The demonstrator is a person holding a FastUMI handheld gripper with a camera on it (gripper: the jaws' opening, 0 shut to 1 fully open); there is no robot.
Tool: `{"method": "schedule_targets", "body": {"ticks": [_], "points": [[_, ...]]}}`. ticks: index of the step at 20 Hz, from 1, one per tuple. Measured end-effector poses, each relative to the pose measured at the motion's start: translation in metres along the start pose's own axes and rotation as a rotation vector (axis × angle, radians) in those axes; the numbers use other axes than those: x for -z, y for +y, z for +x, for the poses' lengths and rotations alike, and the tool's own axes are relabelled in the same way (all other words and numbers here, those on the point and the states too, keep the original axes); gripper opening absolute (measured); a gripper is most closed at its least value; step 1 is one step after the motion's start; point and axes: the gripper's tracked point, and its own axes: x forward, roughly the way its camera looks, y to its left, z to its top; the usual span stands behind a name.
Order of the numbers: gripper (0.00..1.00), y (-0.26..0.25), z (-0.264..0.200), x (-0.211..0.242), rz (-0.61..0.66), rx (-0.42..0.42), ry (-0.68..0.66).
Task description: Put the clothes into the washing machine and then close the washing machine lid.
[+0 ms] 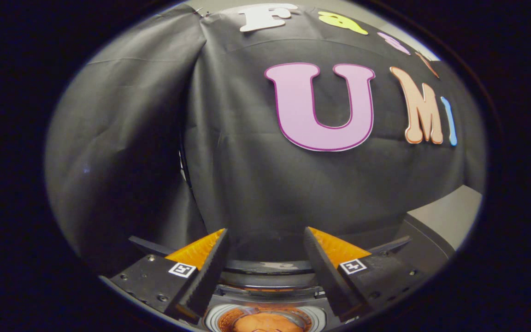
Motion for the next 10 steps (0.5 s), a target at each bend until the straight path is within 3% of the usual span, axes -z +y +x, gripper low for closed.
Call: {"method": "schedule_targets", "body": {"ticks": [10], "points": [[0.98, 0.002, 0.0019, 0.0025, 0.001, -0.015, -0.003]]}}
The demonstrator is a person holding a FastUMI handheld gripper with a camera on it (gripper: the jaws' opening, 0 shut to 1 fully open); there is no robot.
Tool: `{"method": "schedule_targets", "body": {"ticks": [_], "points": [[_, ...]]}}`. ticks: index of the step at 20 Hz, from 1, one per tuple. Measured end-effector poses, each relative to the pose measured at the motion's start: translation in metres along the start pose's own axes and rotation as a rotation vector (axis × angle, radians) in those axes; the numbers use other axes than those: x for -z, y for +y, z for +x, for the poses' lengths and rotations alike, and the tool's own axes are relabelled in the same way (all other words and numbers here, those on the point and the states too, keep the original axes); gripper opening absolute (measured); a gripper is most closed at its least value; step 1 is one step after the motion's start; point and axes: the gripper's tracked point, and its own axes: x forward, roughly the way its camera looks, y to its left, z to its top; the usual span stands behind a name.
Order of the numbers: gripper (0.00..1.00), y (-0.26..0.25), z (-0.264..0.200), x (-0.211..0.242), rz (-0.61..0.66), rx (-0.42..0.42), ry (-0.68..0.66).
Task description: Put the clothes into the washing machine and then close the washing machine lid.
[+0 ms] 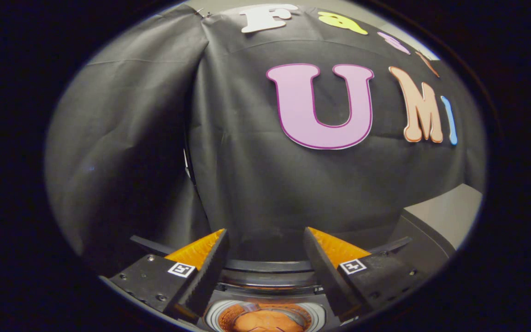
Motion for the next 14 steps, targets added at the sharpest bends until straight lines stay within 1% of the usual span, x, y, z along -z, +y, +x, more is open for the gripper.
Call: {"method": "schedule_targets", "body": {"ticks": [14], "points": [[0.99, -0.0026, -0.0003, -0.0008, -0.004, 0.025, -0.074]]}}
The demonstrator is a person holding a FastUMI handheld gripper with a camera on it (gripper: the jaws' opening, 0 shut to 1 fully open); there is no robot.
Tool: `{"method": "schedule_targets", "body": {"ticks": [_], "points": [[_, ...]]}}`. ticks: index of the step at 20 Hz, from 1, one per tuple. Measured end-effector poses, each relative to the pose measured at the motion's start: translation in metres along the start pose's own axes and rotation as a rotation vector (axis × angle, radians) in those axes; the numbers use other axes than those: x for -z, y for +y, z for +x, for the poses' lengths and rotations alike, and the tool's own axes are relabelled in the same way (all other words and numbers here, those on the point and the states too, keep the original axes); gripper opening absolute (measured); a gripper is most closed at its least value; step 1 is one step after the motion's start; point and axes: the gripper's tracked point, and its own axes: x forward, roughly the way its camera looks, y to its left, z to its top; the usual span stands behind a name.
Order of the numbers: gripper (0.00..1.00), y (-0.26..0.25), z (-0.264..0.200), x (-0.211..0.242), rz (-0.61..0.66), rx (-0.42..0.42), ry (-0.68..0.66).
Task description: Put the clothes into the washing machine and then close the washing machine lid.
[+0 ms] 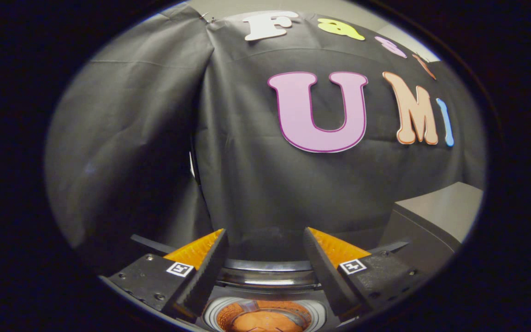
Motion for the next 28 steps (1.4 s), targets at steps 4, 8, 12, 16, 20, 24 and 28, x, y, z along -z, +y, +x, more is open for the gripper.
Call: {"method": "schedule_targets", "body": {"ticks": [4, 8, 12, 16, 20, 24, 28], "points": [[0.99, 0.0, -0.001, -0.001, 0.0, 0.006, -0.021], [0.99, -0.001, -0.001, 0.0, -0.004, 0.022, -0.047], [0.99, -0.002, -0.003, 0.0, -0.002, 0.044, -0.075], [0.98, -0.01, -0.007, 0.018, -0.002, 0.102, -0.06], [0.98, -0.013, -0.013, 0.04, 0.029, 0.112, -0.068], [0.98, -0.009, -0.016, 0.048, 0.015, 0.105, -0.069], [0.98, 0.0, -0.024, 0.049, -0.05, 0.099, -0.087]]}}
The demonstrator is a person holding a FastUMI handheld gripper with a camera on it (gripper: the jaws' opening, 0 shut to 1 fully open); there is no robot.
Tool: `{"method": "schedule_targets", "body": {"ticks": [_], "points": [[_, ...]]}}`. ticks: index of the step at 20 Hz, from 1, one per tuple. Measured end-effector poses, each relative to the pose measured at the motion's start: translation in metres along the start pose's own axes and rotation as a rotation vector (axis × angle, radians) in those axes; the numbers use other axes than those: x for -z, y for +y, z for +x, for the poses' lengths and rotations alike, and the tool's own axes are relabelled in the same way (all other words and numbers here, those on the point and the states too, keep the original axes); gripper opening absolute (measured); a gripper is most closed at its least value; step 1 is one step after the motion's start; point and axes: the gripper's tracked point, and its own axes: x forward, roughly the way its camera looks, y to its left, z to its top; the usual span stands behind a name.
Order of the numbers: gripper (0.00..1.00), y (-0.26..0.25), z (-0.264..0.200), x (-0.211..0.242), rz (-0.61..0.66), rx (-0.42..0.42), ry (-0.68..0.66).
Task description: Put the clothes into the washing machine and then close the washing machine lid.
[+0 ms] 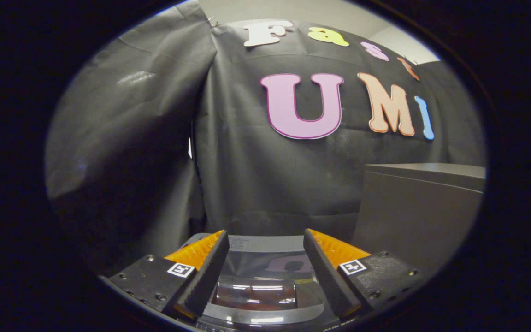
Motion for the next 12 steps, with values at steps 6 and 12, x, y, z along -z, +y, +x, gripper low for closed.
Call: {"method": "schedule_targets", "body": {"ticks": [6, 12], "points": [[0.98, 0.008, -0.02, -0.006, -0.022, -0.02, -0.026], [0.97, 0.0, -0.049, -0.024, 0.034, -0.015, -0.049]]}}
